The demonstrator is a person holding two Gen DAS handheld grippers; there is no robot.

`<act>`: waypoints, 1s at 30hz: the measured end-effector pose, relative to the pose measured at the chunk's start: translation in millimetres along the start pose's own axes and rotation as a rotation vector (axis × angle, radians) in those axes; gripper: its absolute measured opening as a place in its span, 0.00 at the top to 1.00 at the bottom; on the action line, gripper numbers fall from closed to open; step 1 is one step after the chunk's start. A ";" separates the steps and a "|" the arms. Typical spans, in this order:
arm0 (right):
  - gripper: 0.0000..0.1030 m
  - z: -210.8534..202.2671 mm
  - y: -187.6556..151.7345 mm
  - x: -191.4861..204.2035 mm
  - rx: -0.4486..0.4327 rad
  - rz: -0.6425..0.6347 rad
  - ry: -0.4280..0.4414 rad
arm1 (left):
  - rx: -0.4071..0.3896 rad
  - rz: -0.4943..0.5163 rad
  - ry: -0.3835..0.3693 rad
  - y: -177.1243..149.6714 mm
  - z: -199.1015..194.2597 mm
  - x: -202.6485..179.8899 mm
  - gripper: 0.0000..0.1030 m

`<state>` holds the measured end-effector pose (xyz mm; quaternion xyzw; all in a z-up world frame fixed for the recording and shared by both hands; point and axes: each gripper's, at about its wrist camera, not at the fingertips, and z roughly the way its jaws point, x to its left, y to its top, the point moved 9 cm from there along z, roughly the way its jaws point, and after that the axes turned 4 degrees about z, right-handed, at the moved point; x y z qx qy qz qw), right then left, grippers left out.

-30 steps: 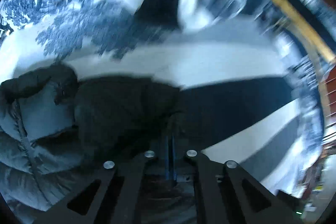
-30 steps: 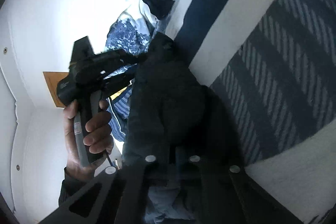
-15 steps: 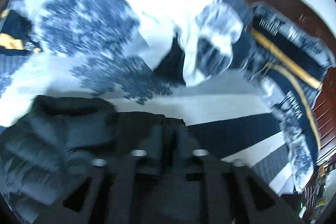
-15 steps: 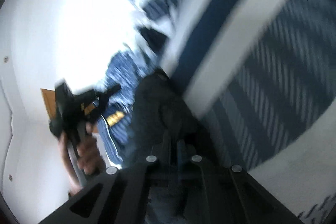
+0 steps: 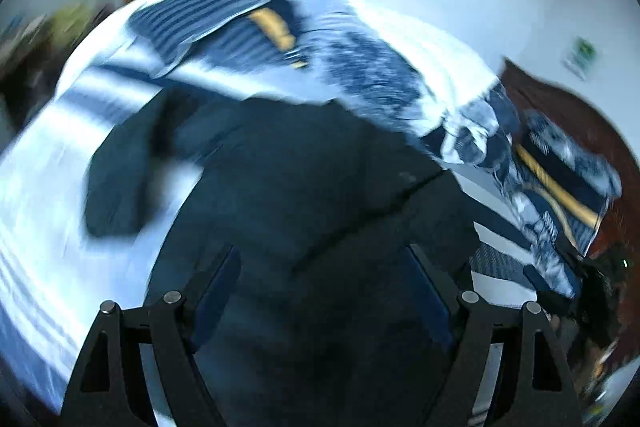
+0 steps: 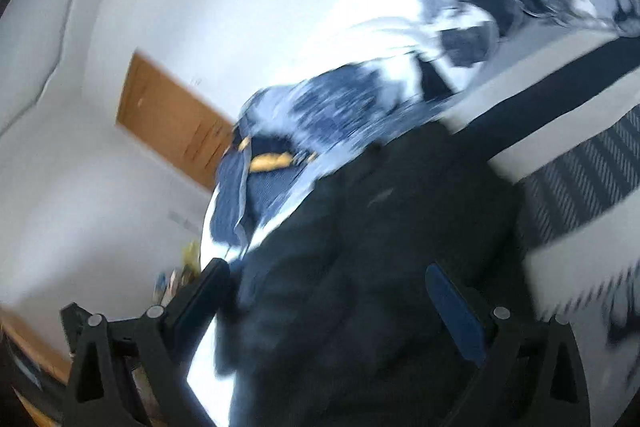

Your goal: Fold large clothes

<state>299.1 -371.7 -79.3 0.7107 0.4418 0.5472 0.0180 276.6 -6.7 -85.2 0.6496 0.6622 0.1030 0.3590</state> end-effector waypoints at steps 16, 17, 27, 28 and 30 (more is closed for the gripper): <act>0.03 -57.9 -152.7 129.6 0.208 -0.065 0.004 | -0.065 -0.228 -0.017 -66.2 -89.6 87.8 0.19; 0.03 -59.3 -155.1 132.7 0.212 -0.071 0.002 | -0.075 -0.225 -0.013 -65.6 -89.6 88.9 0.19; 0.03 -45.7 -161.1 131.6 0.263 -0.166 -0.080 | -0.081 -0.273 -0.045 -77.9 -68.6 97.9 0.19; 0.03 -47.8 -161.9 130.0 0.269 -0.169 -0.089 | -0.081 -0.279 -0.054 -77.1 -66.9 96.5 0.19; 0.03 -51.2 -161.1 128.3 0.271 -0.178 -0.111 | -0.085 -0.279 -0.068 -74.4 -65.0 93.2 0.19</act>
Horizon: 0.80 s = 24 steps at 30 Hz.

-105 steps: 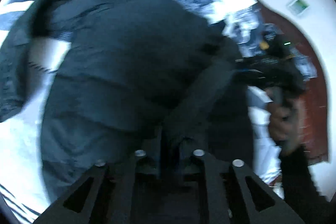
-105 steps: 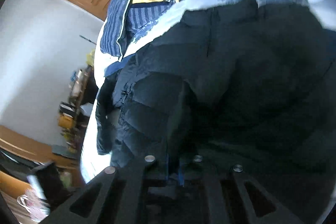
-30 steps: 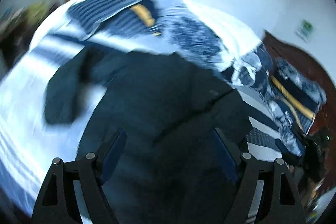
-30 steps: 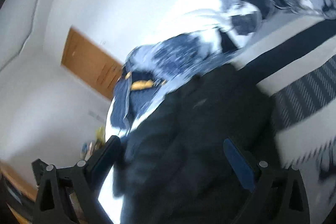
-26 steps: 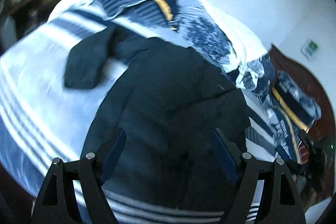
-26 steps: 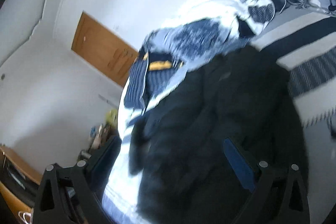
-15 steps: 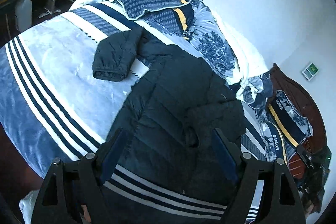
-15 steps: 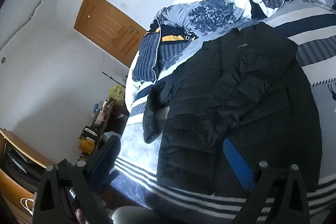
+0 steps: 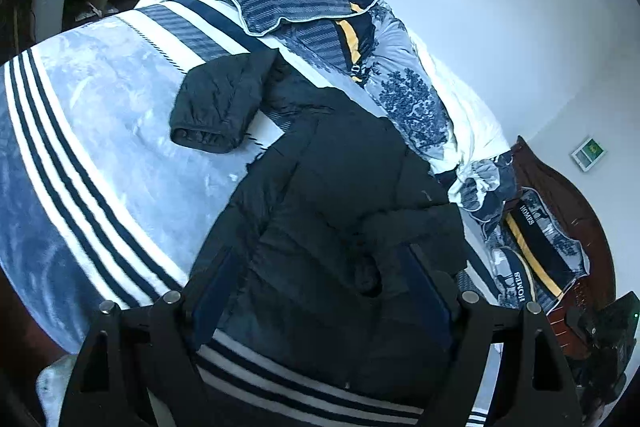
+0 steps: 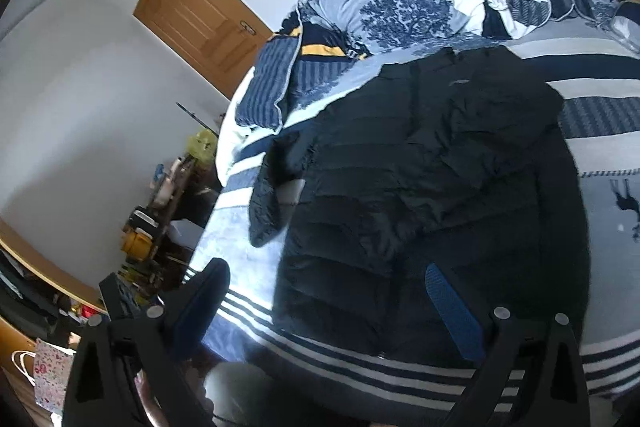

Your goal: Fold large clothes

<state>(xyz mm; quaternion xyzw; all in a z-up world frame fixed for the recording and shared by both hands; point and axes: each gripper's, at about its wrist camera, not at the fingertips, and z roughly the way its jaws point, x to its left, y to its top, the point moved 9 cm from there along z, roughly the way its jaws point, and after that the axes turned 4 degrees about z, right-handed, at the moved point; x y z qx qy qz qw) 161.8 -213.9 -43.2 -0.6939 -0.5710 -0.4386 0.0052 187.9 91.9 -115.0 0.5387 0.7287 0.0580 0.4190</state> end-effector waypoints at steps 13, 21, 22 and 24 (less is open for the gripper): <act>0.03 27.0 1.8 44.6 0.044 -0.047 -0.019 | -0.016 -0.180 0.004 22.4 -7.3 53.0 0.19; 0.03 60.4 15.2 67.2 0.114 -0.102 0.038 | -0.027 -0.331 0.079 67.3 35.8 89.9 0.19; 0.03 69.5 17.3 67.4 0.132 -0.101 0.047 | -0.035 -0.338 0.089 73.4 41.0 94.6 0.19; 0.03 89.8 21.3 68.7 0.179 -0.099 0.076 | -0.055 -0.358 0.097 81.6 47.8 102.5 0.19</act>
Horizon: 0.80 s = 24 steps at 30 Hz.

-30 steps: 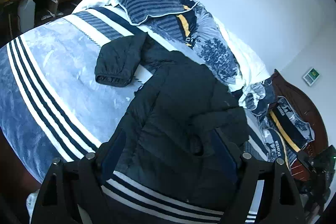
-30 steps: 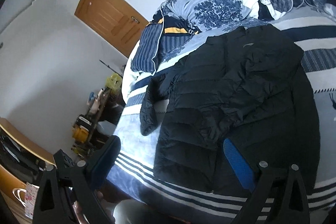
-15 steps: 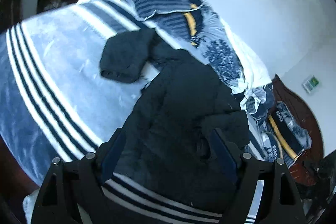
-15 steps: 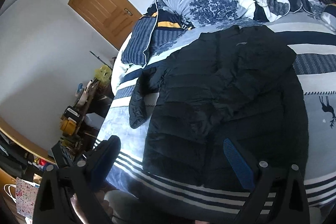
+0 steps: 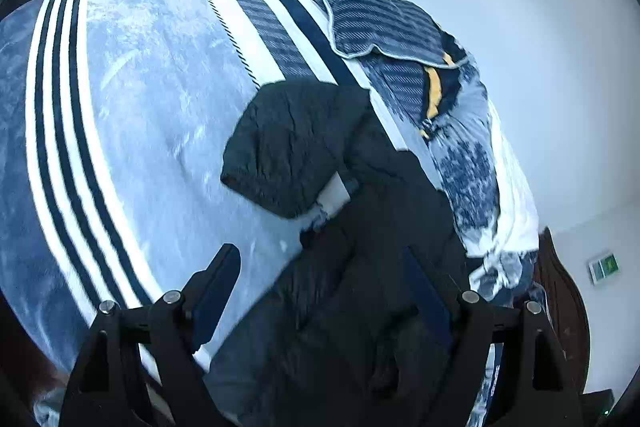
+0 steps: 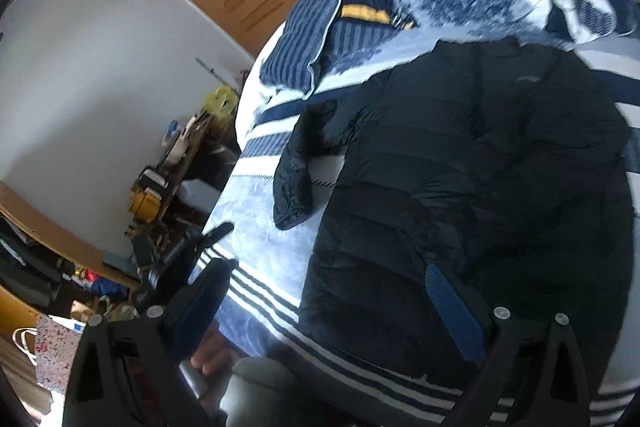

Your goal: Fold large clothes

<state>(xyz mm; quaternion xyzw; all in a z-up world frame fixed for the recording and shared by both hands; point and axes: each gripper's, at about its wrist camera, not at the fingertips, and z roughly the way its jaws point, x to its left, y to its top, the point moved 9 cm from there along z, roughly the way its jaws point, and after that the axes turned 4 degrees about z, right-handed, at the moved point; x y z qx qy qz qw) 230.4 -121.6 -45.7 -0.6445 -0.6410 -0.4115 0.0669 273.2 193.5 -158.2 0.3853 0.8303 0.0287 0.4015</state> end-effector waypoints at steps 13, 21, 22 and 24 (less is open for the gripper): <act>0.21 218.2 50.6 30.5 0.273 -0.083 0.065 | -0.076 -0.067 0.119 29.8 32.2 80.4 0.19; 0.31 367.9 26.9 41.3 0.460 -0.019 0.033 | -0.017 -0.149 0.069 31.9 45.9 93.0 0.19; 0.47 379.4 18.9 43.7 0.478 -0.019 0.023 | -0.034 -0.144 0.064 33.2 42.7 91.8 0.19; 0.66 393.5 7.5 47.9 0.503 -0.036 0.004 | -0.056 -0.125 0.085 36.3 38.5 91.1 0.19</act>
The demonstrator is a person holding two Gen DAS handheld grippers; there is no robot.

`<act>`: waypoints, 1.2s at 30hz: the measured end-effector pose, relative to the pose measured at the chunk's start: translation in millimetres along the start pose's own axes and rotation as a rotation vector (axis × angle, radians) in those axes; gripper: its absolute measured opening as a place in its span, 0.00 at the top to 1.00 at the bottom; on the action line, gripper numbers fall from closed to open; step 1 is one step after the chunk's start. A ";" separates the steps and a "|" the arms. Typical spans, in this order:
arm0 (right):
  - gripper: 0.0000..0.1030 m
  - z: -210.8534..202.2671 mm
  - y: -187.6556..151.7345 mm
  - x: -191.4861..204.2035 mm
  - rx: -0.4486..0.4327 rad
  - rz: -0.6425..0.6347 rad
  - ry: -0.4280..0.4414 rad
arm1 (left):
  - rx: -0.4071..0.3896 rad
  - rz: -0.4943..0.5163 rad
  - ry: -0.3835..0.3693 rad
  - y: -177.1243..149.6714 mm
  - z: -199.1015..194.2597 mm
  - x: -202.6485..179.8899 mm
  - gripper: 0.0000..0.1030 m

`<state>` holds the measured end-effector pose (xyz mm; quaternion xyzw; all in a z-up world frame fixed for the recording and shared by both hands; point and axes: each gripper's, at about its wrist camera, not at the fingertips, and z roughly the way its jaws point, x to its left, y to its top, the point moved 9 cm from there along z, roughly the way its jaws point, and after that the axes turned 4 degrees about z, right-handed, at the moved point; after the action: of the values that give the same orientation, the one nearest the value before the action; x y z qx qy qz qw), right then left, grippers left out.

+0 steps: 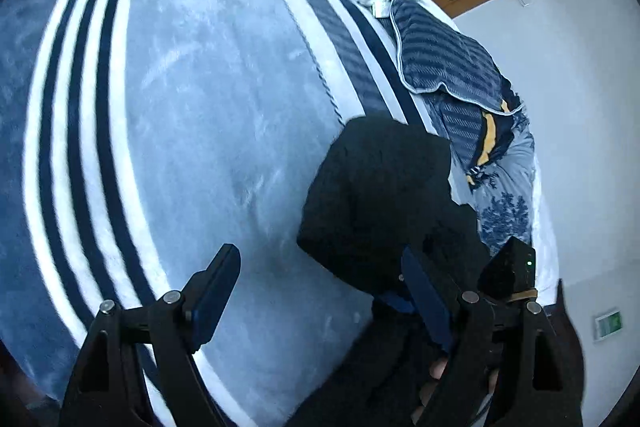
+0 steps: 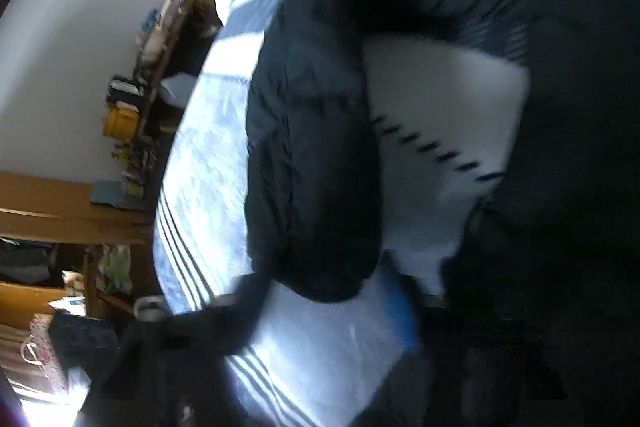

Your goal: Fold large clothes

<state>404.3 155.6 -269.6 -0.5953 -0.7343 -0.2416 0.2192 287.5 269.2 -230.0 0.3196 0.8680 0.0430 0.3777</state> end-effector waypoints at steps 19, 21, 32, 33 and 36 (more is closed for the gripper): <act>0.92 -328.1 -81.5 -7.8 -0.481 -0.093 0.265 | 0.180 0.224 -0.242 -81.8 7.2 -94.8 0.19; 0.92 -351.2 -103.5 -47.8 -0.531 -0.056 0.241 | 0.232 0.270 -0.239 -104.3 12.8 -113.4 0.19; 0.92 -314.7 -143.7 -218.8 -0.547 0.245 0.296 | 0.360 0.417 -0.175 -151.2 49.7 -192.3 0.19; 0.92 -329.3 -143.8 -214.4 -0.573 0.225 0.317 | 0.359 0.439 -0.164 -151.6 53.1 -198.4 0.19; 0.92 -368.1 -152.4 -218.8 -0.632 0.186 0.284 | 0.347 0.489 -0.153 -154.5 62.7 -214.6 0.19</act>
<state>310.2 -265.8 -127.6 -0.6583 -0.5282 -0.5162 0.1452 359.1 10.4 -188.6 0.5811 0.7287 -0.0402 0.3601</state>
